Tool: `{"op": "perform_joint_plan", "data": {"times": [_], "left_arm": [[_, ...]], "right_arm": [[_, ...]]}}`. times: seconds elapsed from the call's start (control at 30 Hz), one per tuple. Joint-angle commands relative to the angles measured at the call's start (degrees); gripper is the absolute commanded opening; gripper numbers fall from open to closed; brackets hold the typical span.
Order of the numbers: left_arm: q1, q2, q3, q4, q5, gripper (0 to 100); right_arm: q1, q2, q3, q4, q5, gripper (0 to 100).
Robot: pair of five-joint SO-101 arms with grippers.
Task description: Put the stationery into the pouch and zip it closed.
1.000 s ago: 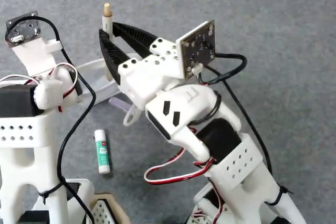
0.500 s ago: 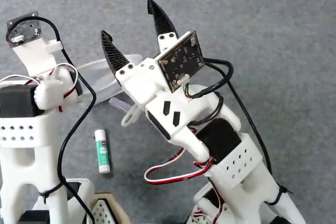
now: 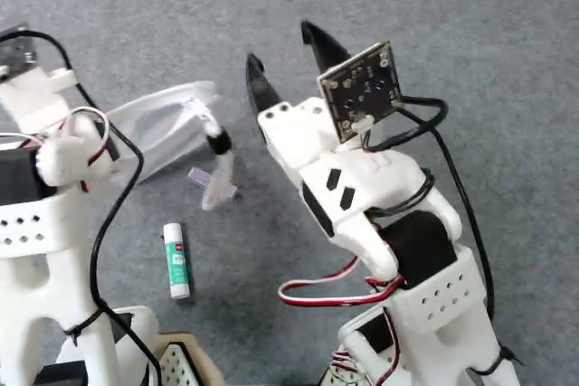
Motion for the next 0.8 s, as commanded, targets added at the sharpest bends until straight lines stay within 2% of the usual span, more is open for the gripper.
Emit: {"op": "perform_joint_plan", "data": {"times": [0.0, 0.2, 0.4, 0.57, 0.77], "left_arm": [[-4.4, -0.4, -2.6, -0.3, 0.5, 3], [-12.0, -0.4, -2.6, -0.3, 0.5, 3], [-17.4, -0.4, -2.6, -0.3, 0.5, 3], [-18.4, -0.4, -2.5, 0.2, 0.5, 3], [-18.4, -0.4, 1.5, -0.2, 0.5, 3]], "right_arm": [[0.8, -1.3, -0.8, 5.2, 0.1, 23.0], [0.4, -1.0, 7.2, 7.6, 0.0, 23.0], [-6.0, -0.1, 12.5, 7.5, 0.0, 23.0], [-9.7, 9.8, 11.0, 7.4, 0.0, 23.0], [-10.1, 26.5, 1.0, 7.6, -0.1, 23.0]]}}
